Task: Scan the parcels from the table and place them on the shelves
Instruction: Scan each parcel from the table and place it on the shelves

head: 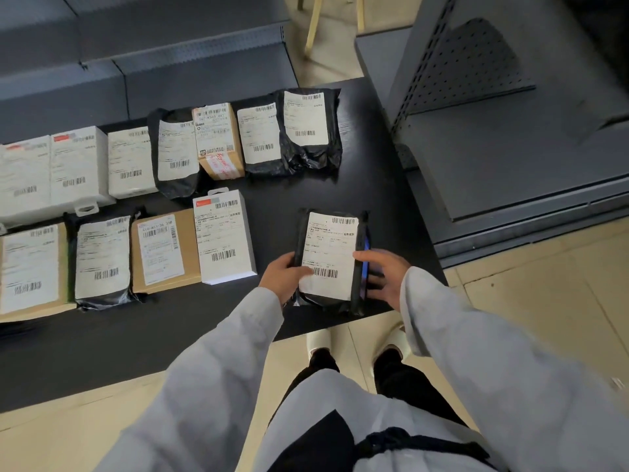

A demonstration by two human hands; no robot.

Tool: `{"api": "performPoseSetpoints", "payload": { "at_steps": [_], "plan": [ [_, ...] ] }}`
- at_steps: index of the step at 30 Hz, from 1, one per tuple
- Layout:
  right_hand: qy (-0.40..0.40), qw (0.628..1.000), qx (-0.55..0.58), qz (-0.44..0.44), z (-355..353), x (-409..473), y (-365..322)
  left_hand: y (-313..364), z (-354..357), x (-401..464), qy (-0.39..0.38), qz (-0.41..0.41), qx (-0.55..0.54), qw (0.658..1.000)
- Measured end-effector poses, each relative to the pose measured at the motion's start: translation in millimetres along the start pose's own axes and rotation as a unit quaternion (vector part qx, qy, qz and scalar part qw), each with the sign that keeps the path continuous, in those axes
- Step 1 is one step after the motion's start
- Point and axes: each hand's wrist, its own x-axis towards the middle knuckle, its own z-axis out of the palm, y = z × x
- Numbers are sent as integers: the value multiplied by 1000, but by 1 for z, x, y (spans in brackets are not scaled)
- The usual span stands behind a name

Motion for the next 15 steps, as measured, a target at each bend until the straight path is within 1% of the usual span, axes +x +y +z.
{"api": "performPoseSetpoints", "payload": {
  "at_steps": [3,6,8,10,12,15],
  "plan": [
    [7,999,-20,-40,-8,-17,-8,4,6,-16,-1,22,-10,1000],
    [11,993,-24,-113,-17,-50,-26,21,10,-40,5,75,-30,997],
    [9,985,-14,-175,-25,-79,-41,40,12,-60,14,125,-48,991],
    [-6,971,10,-238,-38,-110,-55,64,13,-84,6,187,-61,980],
    [-36,955,33,-294,-53,-142,-69,90,15,-111,0,250,-54,967],
    [-74,929,56,-359,-69,-177,-88,121,16,-143,-2,322,-24,947]
  ]
}}
